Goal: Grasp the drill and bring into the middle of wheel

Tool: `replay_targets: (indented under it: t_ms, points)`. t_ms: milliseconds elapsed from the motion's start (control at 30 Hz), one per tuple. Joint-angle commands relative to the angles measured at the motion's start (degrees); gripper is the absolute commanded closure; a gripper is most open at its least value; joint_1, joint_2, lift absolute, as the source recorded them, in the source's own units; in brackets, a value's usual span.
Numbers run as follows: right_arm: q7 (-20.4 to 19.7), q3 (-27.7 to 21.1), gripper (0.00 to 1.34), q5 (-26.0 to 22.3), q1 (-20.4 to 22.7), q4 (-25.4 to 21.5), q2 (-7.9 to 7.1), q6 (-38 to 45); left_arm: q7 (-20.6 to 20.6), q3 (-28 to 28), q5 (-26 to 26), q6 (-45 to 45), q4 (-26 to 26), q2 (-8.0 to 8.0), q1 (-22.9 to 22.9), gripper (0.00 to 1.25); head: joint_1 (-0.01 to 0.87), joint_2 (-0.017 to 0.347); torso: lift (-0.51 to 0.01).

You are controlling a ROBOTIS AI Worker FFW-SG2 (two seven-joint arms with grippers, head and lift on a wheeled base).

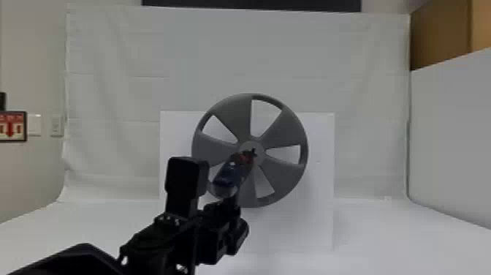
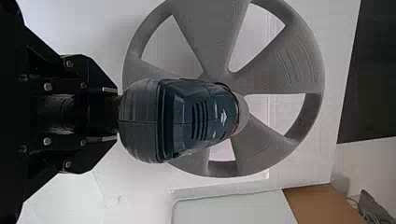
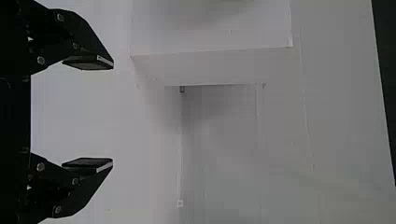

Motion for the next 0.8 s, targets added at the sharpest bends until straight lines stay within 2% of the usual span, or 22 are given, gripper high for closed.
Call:
replay_targets:
  t_ms: [0, 767]
  points:
    - [0.00, 0.00, 0.52, 0.00, 0.00, 0.00, 0.00, 0.00, 0.00, -0.18, -0.26, 0.00, 0.05, -0.01, 0.00, 1.22, 0.000, 0.000, -0.406]
    - [0.00, 0.00, 0.52, 0.00, 0.00, 0.09, -0.09, 0.00, 0.00, 0.00, -0.62, 0.00, 0.14, -0.10, -0.09, 1.22, 0.000, 0.000, -0.406]
